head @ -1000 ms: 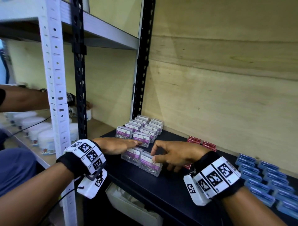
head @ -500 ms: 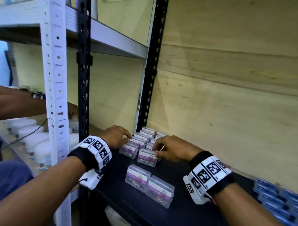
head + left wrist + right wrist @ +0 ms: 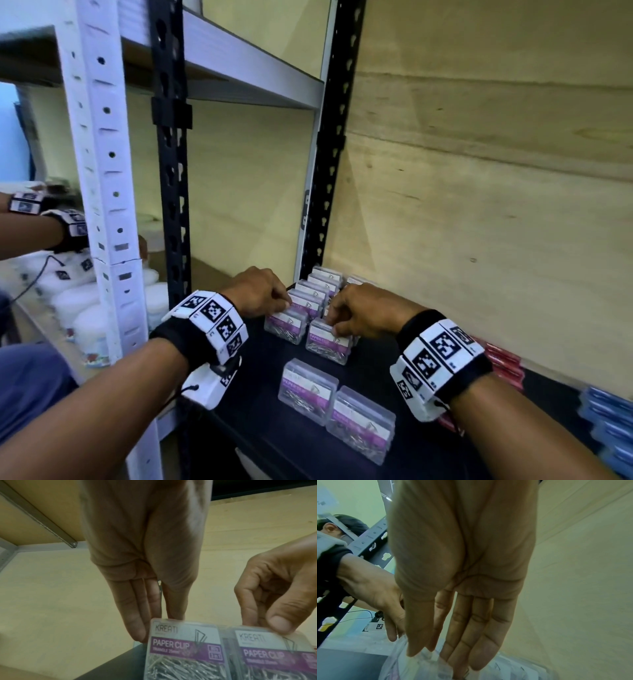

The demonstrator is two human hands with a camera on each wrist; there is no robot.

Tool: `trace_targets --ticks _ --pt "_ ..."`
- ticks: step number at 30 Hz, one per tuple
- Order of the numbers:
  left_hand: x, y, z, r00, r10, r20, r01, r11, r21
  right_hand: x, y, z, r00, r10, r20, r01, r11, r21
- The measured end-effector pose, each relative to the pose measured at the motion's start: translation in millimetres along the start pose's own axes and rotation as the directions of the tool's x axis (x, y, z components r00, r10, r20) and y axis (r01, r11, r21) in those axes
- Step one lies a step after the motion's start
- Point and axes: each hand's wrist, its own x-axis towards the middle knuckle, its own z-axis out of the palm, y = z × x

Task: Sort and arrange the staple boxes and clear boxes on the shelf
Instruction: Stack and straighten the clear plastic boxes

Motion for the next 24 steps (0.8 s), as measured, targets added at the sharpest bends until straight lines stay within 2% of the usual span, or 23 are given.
trace_targets --ticks 7,12,17,24 --pt "-11.5 19.1 1.9 0.997 0.065 0.042 -0.065 0.998 -0.001 -11.6 4.7 0.7 0.999 0.032 0.042 -0.033 0.999 0.029" --pt "-19.7 32.2 0.8 0.991 0.071 0.113 -0.065 0.997 -0.052 -27.7 7.9 1.1 0.997 0.034 0.071 -0.038 0.997 0.064" --pt "-29.0 37.2 3.8 0.98 0.129 0.153 -0.125 0.991 -0.036 -46.4 11.2 4.6 0.997 0.031 0.072 -0.038 0.994 0.107" --pt "-42.9 50.3 0.9 0.969 0.13 0.212 -0.137 0.99 0.019 -67.0 14.2 7.7 0.995 0.017 0.099 -0.035 0.982 0.185"
